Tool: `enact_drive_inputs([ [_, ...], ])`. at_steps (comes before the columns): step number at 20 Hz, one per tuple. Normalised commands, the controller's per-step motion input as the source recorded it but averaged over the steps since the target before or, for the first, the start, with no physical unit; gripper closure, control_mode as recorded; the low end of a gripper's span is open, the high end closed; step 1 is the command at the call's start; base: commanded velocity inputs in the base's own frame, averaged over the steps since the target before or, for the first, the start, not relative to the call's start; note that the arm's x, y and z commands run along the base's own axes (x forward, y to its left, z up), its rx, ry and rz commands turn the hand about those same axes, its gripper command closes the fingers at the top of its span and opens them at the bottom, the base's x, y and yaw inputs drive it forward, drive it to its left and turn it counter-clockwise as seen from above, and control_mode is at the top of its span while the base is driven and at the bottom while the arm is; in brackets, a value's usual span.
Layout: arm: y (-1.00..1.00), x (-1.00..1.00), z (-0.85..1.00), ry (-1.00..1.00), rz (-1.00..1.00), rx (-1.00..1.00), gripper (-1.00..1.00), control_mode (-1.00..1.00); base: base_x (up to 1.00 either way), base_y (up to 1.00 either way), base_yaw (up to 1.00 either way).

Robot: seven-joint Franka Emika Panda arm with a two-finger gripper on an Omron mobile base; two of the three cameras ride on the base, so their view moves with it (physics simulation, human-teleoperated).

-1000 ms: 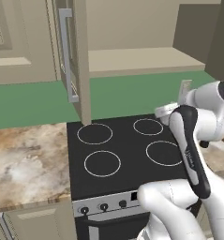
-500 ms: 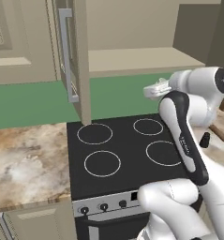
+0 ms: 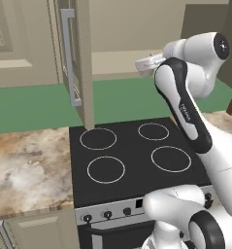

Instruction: There are various items on the counter. Only move the condiments/shakers into the cabinet.

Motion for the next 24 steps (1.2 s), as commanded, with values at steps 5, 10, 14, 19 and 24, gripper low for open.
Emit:
enact_drive_inputs([
  [5,0.33,0.59,0.04,-0.22,0.07,0.00,1.00,-1.00,0.00,0.00,0.00],
  [10,0.47,0.71,0.00,-0.11,0.04,0.00,1.00,-1.00,0.00,0.00,0.00],
  [14,0.33,0.68,0.00,0.01,0.00,-0.01,1.00,-1.00,0.00,0.00,0.00],
  [19,0.28,0.72,0.00,0.09,0.00,-0.03,1.00,-1.00,0.00,0.00,0.00],
  [24,0.31,0.66,0.00,0.04,0.00,-0.05,1.00,-1.00,0.00,0.00,0.00],
])
